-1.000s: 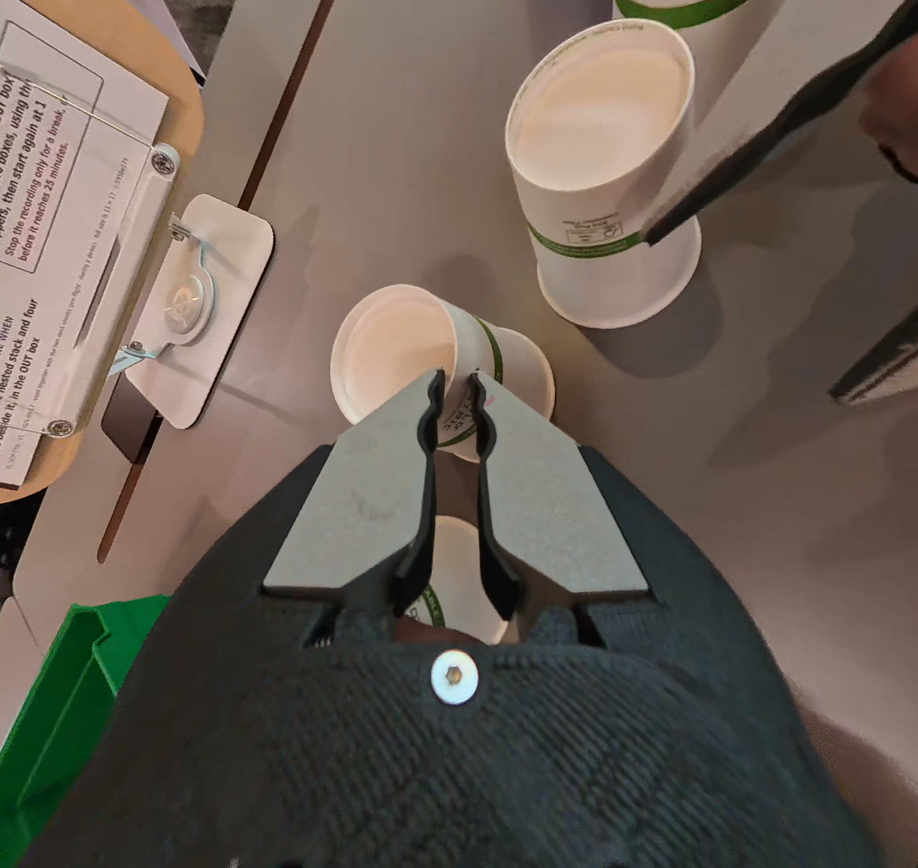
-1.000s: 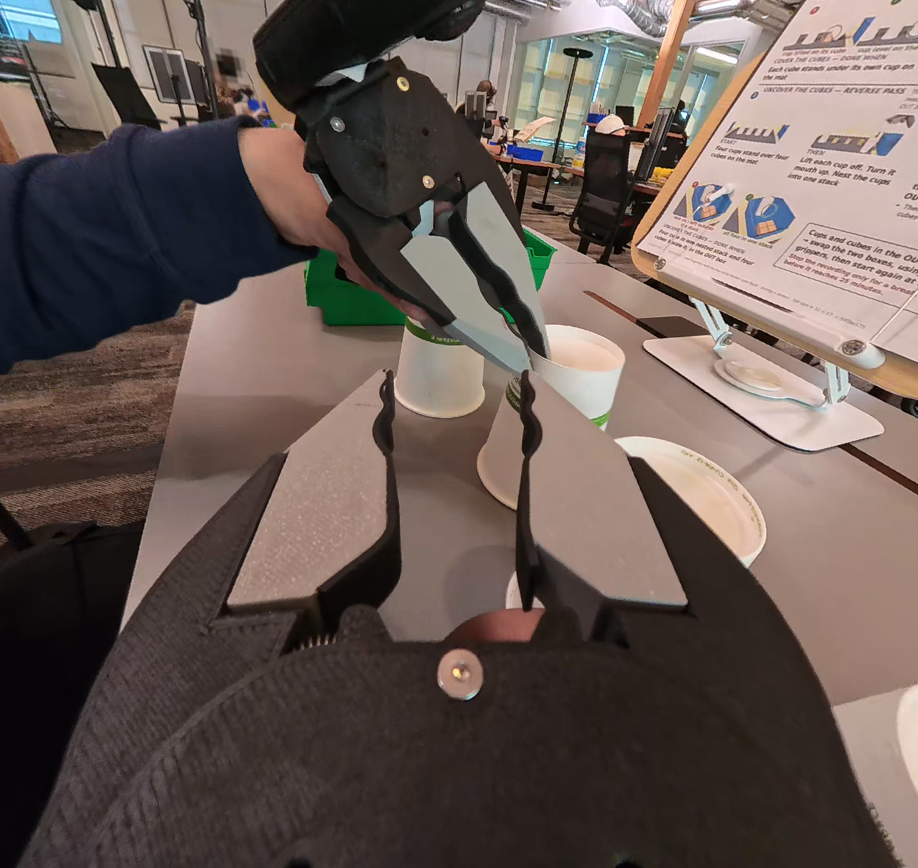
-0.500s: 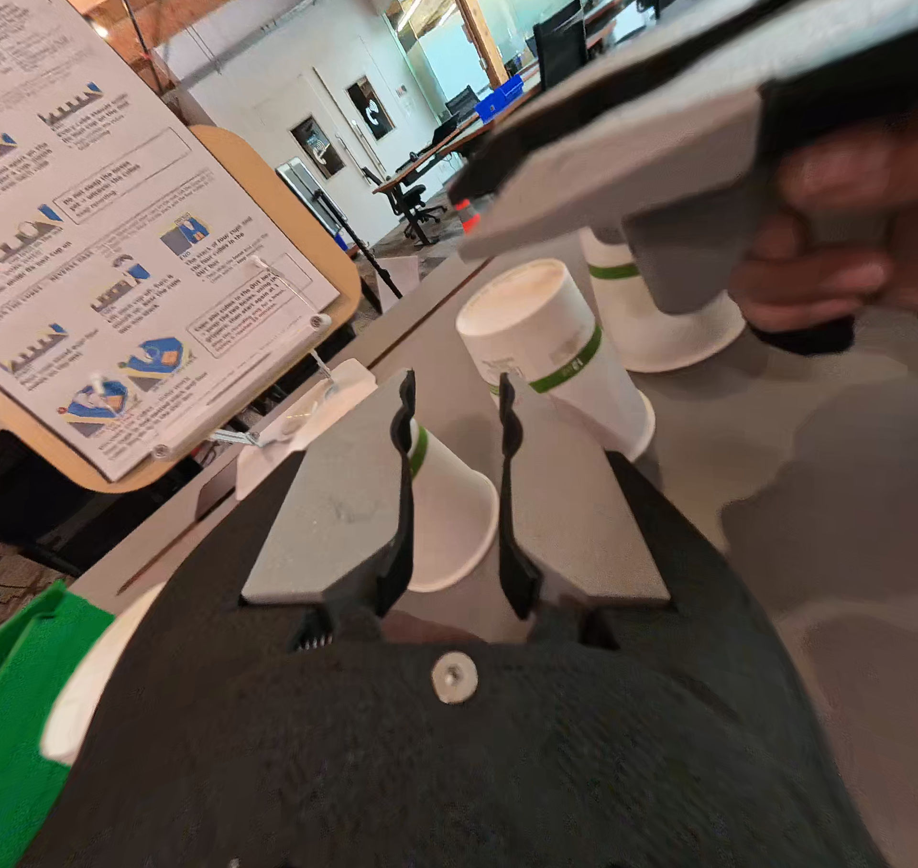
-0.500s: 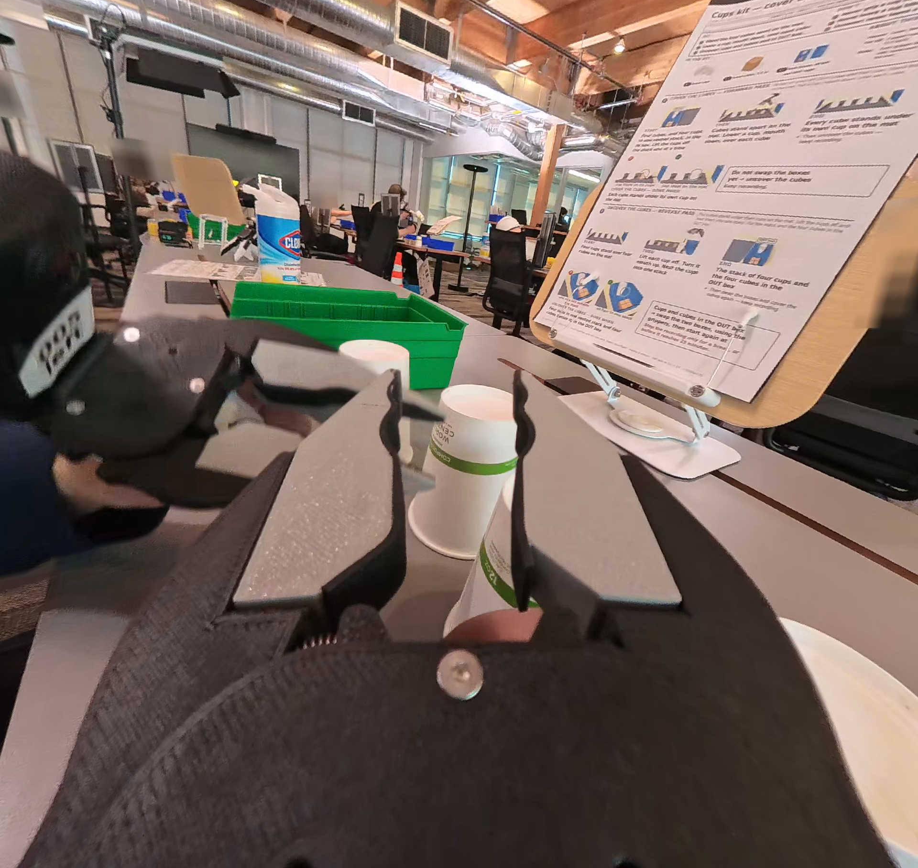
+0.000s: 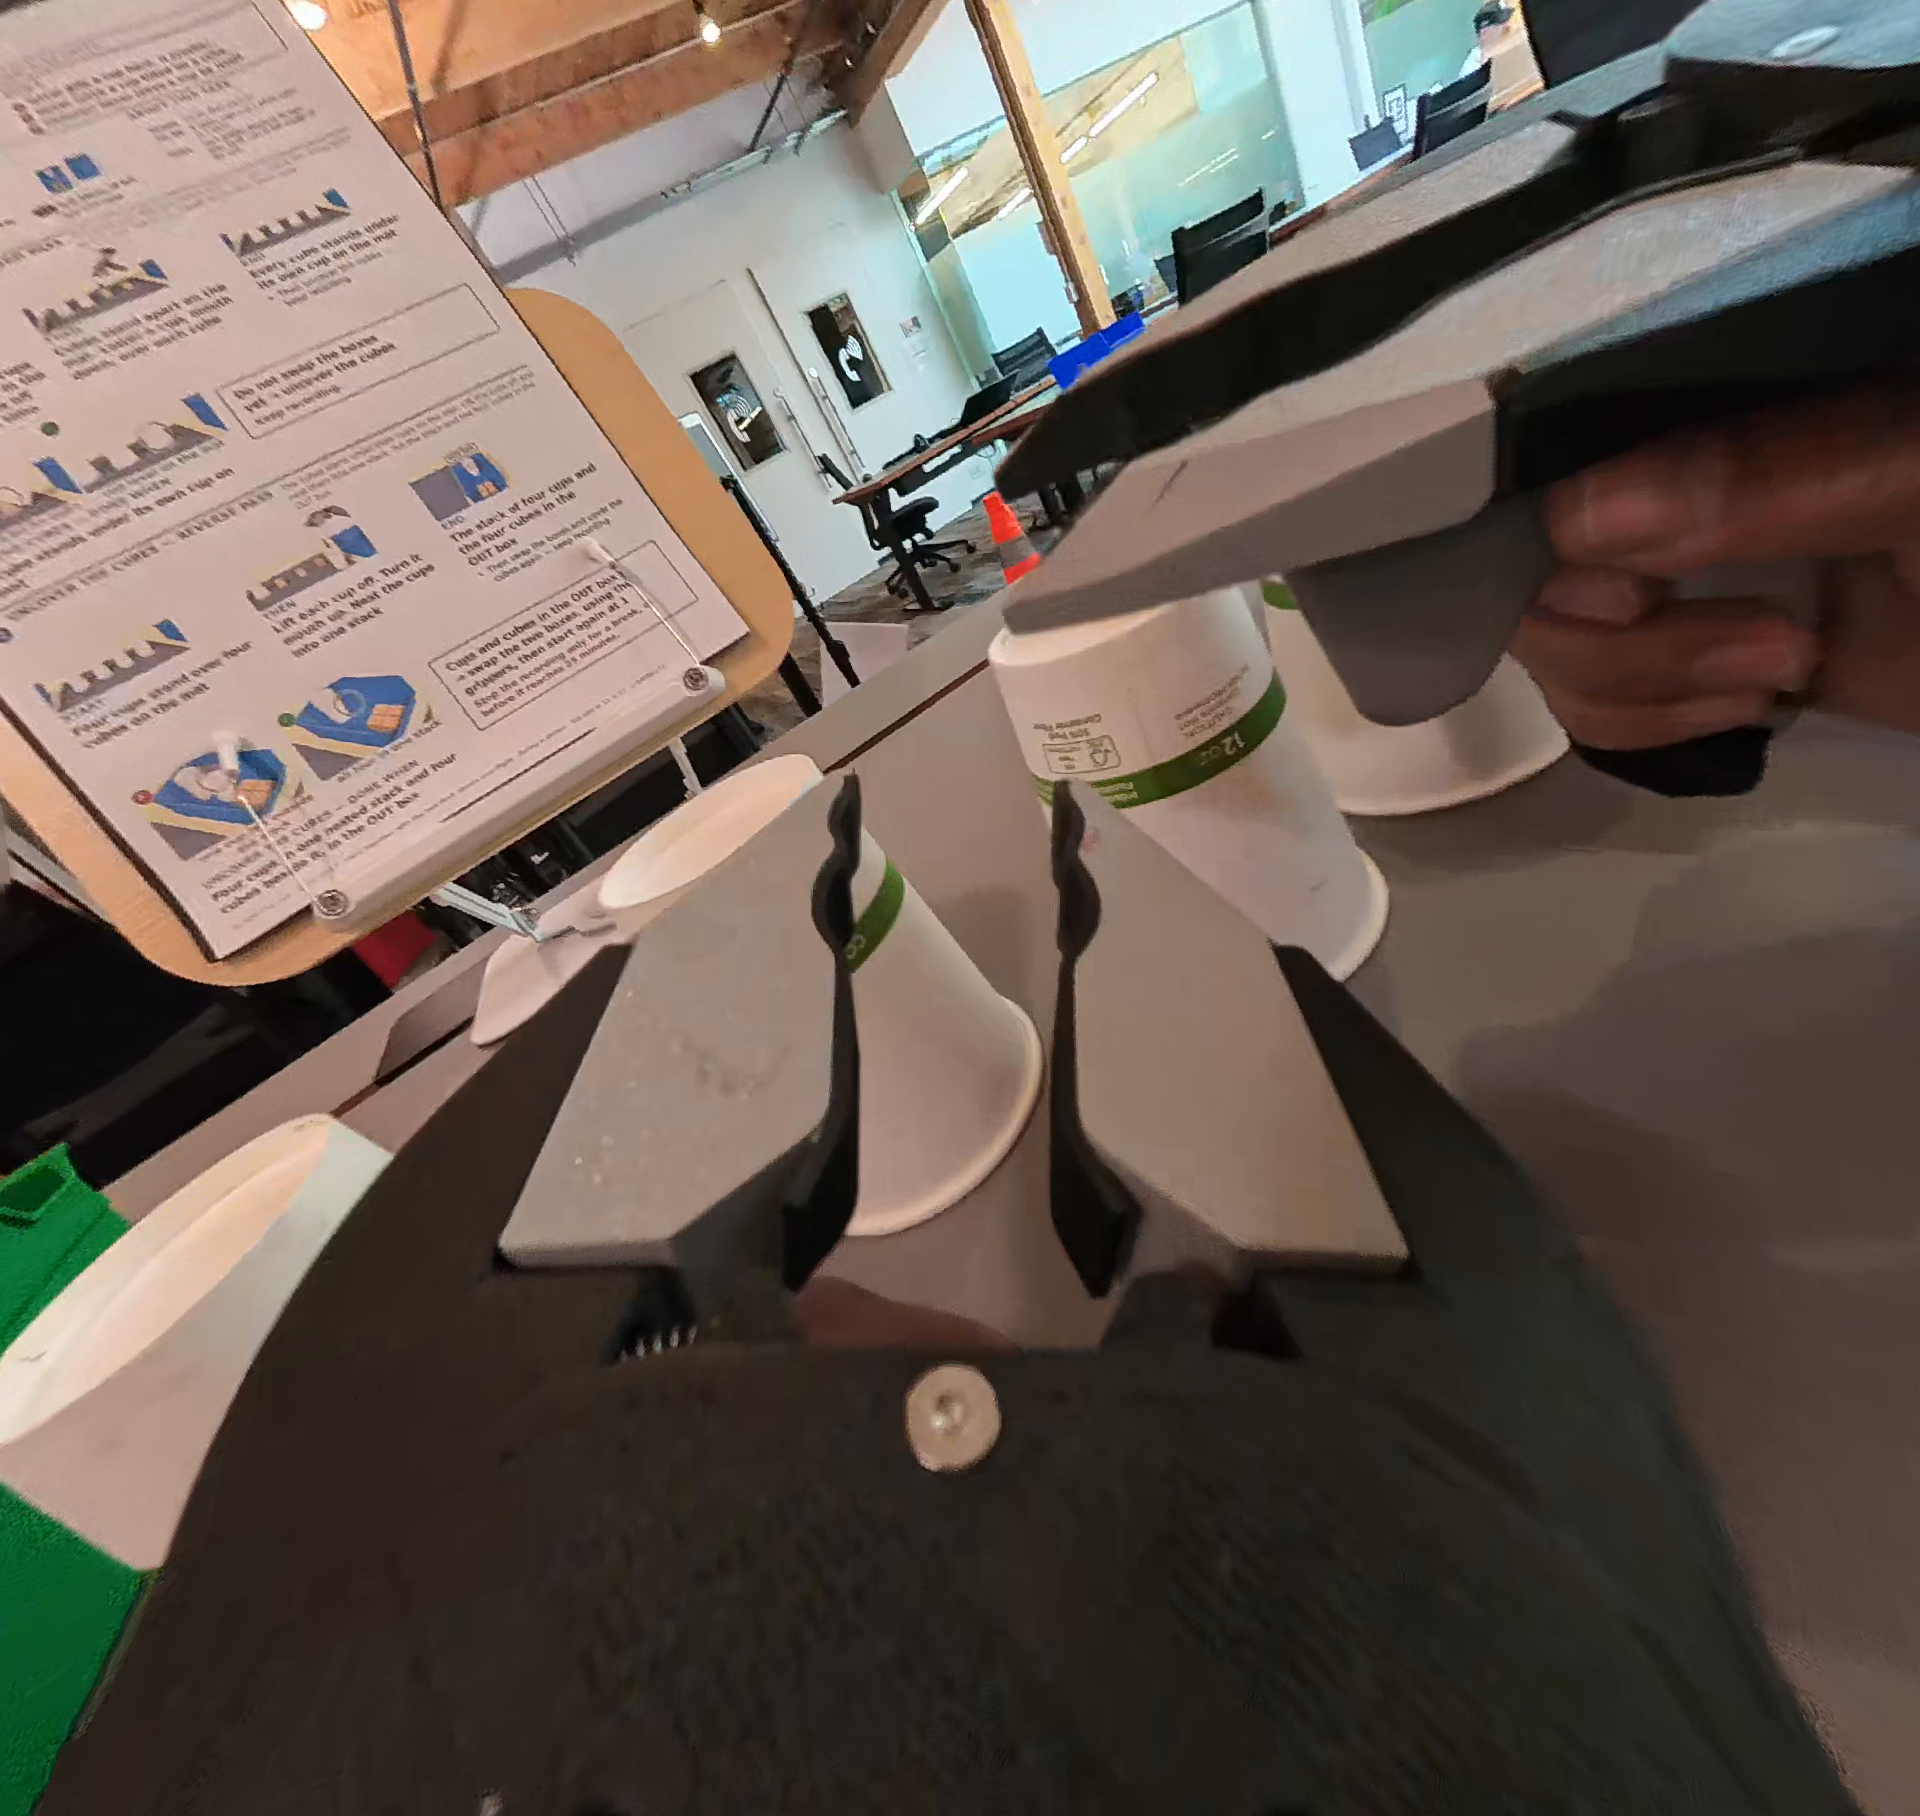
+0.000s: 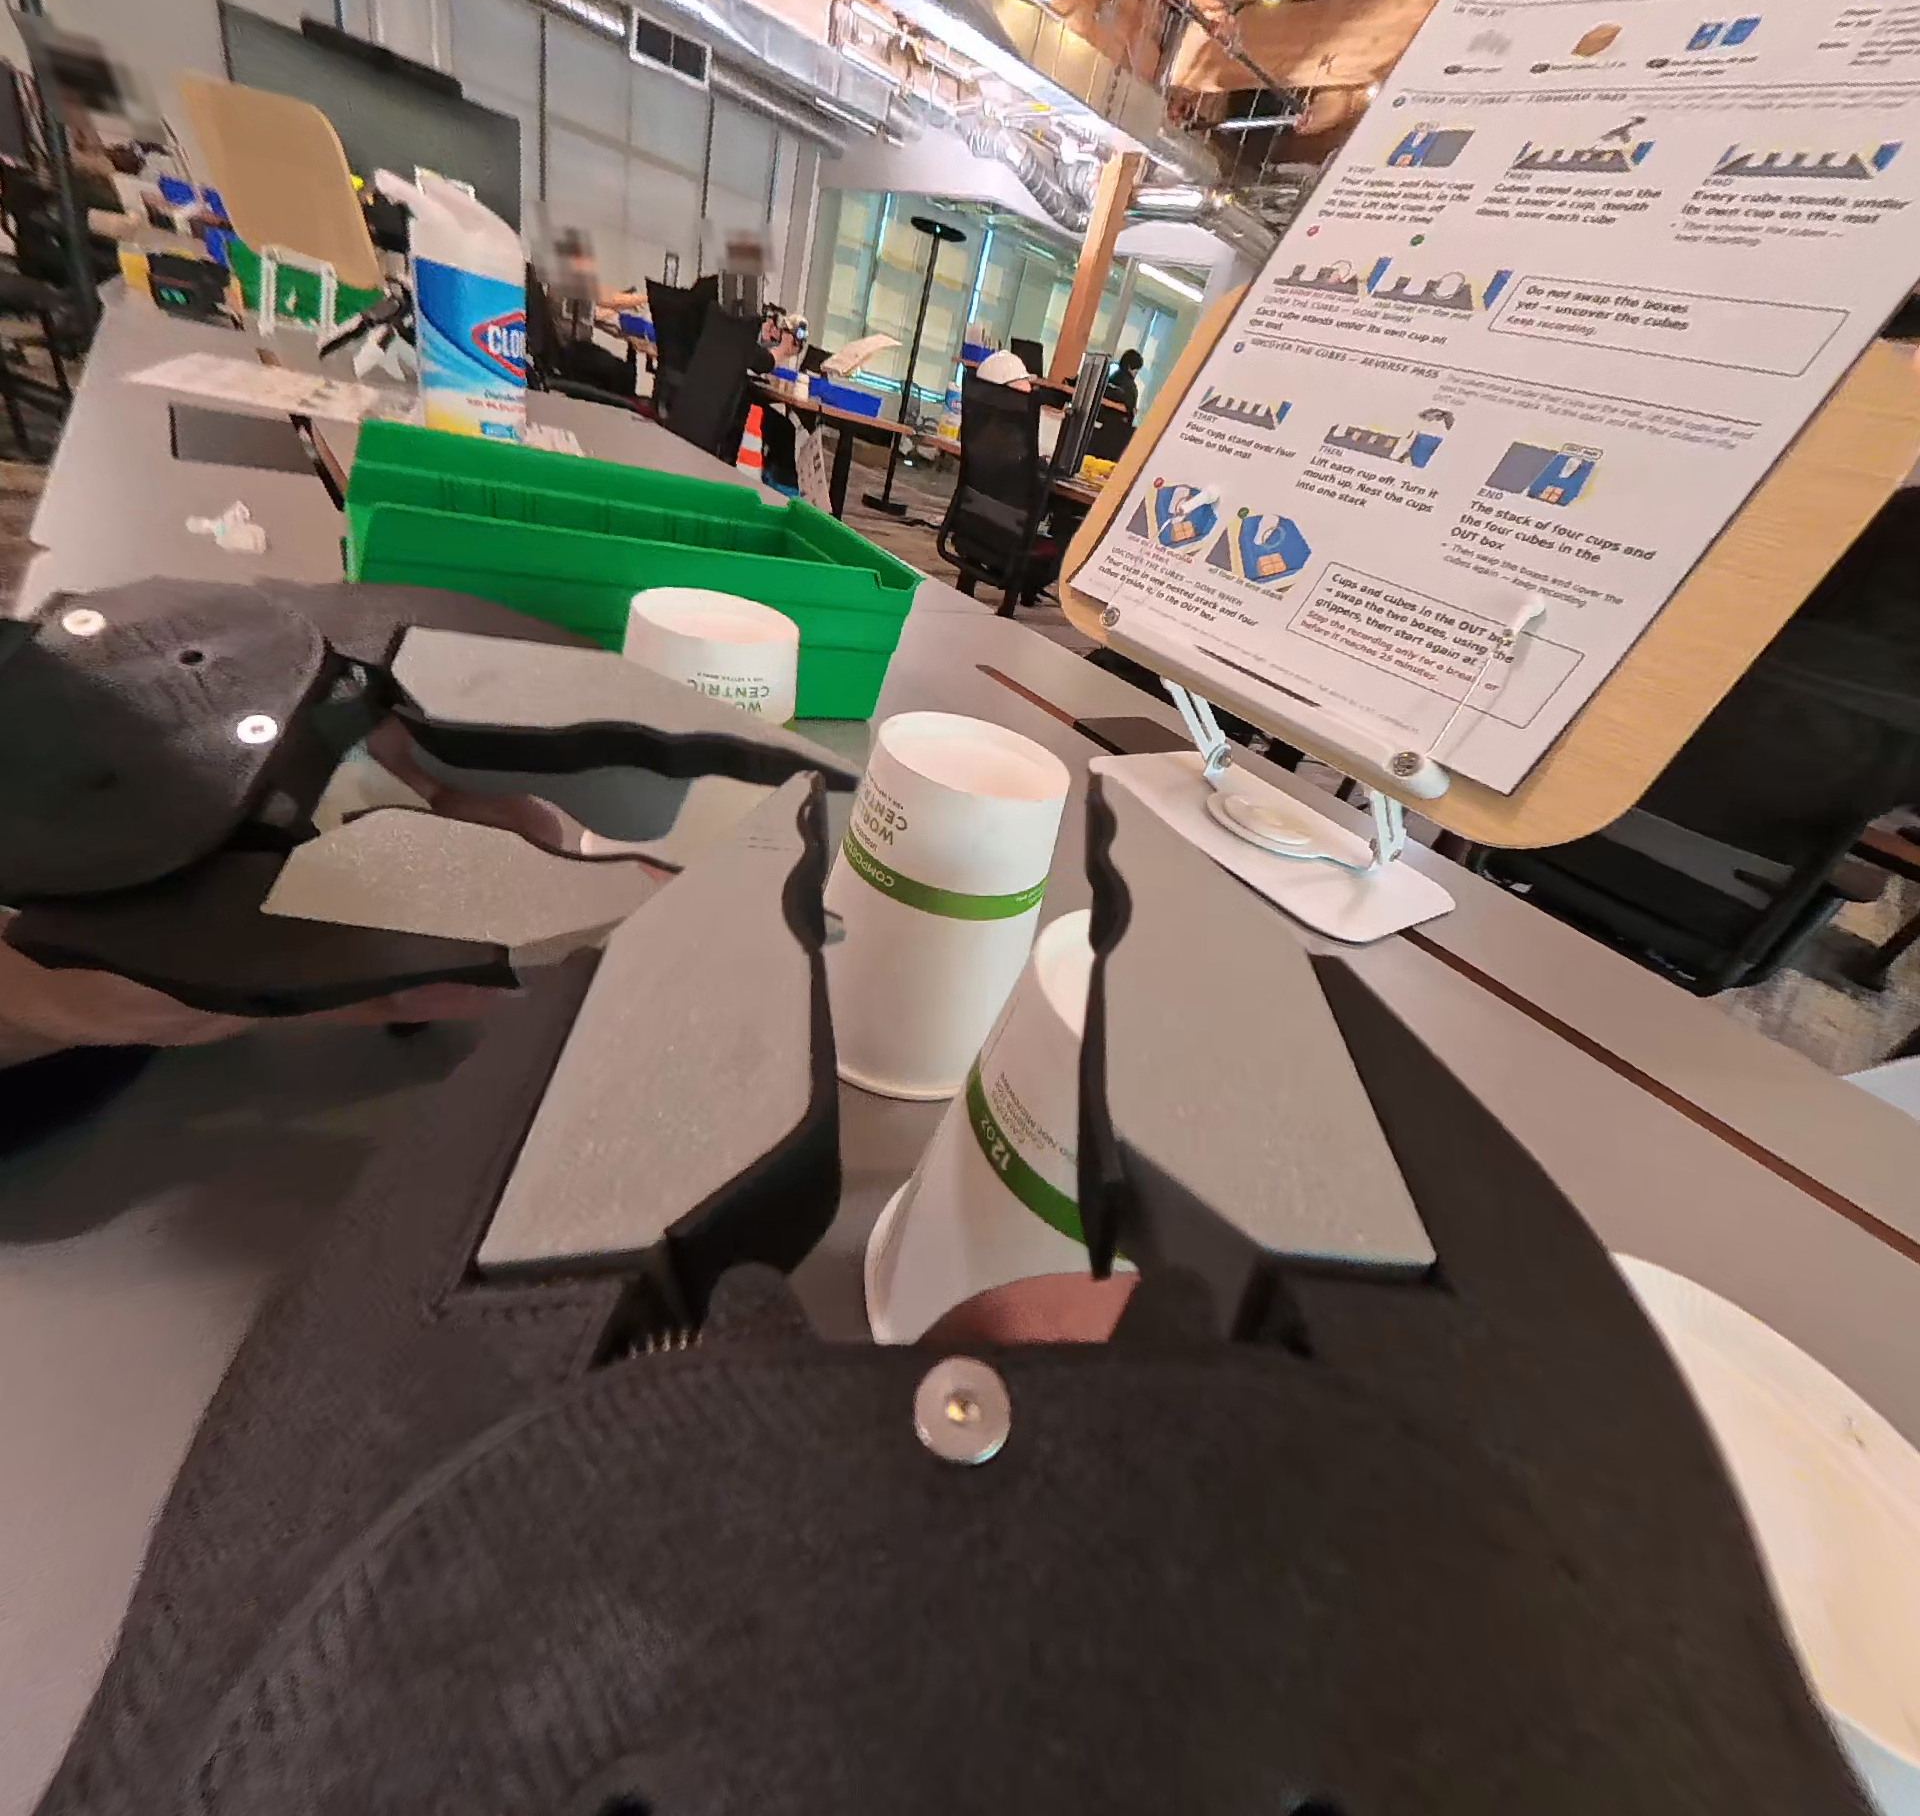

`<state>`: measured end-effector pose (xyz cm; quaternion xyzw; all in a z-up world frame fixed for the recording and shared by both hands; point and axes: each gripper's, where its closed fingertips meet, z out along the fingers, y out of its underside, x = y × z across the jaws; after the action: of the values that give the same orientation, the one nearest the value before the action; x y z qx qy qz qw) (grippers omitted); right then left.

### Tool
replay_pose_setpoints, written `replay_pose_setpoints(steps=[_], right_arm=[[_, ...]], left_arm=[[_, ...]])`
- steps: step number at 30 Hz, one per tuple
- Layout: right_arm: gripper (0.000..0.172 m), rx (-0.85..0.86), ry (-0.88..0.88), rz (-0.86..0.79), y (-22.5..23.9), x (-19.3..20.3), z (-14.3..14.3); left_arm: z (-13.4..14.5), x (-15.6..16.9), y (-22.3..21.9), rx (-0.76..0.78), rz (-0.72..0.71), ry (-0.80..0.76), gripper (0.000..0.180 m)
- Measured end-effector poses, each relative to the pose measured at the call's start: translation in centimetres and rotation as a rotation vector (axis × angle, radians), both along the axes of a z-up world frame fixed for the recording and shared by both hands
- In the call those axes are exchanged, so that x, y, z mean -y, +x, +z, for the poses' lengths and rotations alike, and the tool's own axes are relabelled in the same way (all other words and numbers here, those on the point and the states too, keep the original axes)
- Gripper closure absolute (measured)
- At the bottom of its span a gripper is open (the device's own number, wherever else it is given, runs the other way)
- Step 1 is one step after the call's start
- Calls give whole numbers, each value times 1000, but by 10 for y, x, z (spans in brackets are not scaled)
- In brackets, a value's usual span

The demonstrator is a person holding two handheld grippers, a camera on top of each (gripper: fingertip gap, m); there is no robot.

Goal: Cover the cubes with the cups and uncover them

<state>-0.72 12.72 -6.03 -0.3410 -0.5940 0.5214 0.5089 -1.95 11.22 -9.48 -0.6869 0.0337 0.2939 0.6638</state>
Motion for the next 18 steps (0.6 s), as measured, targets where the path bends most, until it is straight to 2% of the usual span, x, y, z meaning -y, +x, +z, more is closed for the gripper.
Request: replay_pose_setpoints(steps=[4,10,14,18], right_arm=[[124,-4,7,-9,1,1,-3],[128,-7,32,-47,0,-2,-9],[128,20,79,-72,-3,-1,-17],[127,-10,105,-130,-1,-11,-12]], left_arm=[[6,7,-7,26,21,39,147],[4,12,-18,-51,108,18,146],[0,10,-16,-43,96,-7,146],[3,14,-20,-17,104,22,146]])
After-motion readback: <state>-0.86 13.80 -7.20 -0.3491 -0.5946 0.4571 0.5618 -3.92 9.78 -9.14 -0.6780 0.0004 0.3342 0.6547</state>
